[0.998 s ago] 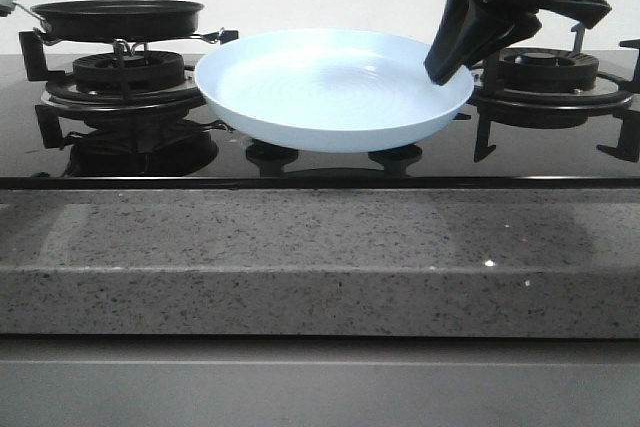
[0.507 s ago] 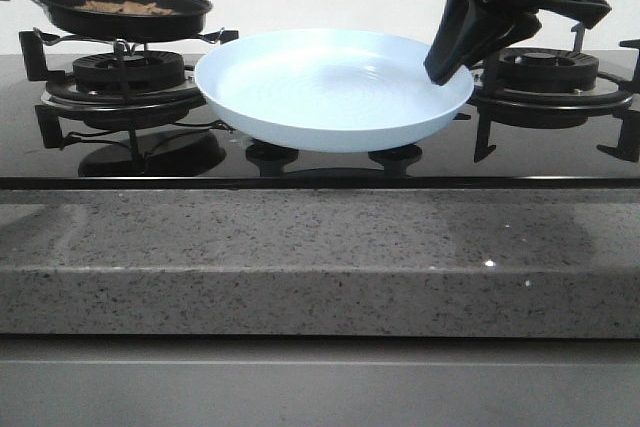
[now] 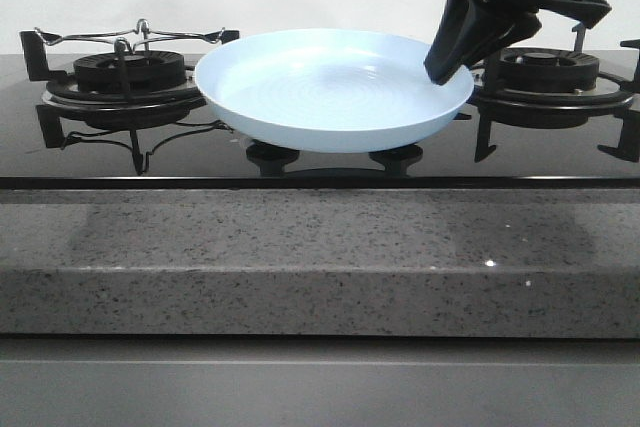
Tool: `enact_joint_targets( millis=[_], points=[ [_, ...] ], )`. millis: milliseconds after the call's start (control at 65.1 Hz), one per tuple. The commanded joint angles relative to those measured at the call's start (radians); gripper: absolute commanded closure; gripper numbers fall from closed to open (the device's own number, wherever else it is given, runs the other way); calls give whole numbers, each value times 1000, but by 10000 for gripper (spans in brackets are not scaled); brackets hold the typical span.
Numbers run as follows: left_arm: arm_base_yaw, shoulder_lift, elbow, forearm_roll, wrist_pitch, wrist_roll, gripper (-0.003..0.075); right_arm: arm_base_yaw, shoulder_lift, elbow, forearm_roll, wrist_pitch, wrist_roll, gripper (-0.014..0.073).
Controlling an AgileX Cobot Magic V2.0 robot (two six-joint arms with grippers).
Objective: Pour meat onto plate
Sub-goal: 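Lift the pan with the left gripper and move it over the plate, then tilt the pan with the left gripper to pour the meat onto the plate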
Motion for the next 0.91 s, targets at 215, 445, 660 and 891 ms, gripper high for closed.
enact_joint_targets(
  millis=[215,445,660,891],
  points=[
    [-144,-120,-31,21,-44,25,741,-1,-31,-25,5,-28,-10,662],
    [-253,-119,-31,81,-116,63,741,-1,-31,-25,5,-28,-10,662],
    [-310,-119,-31,76,-162,240,741,-1,-31,-25,5,-28,-10,662],
    [-356,-145,-31,68,-218,476,741,-1,-31,-25,5,-28,-10,662]
  ],
)
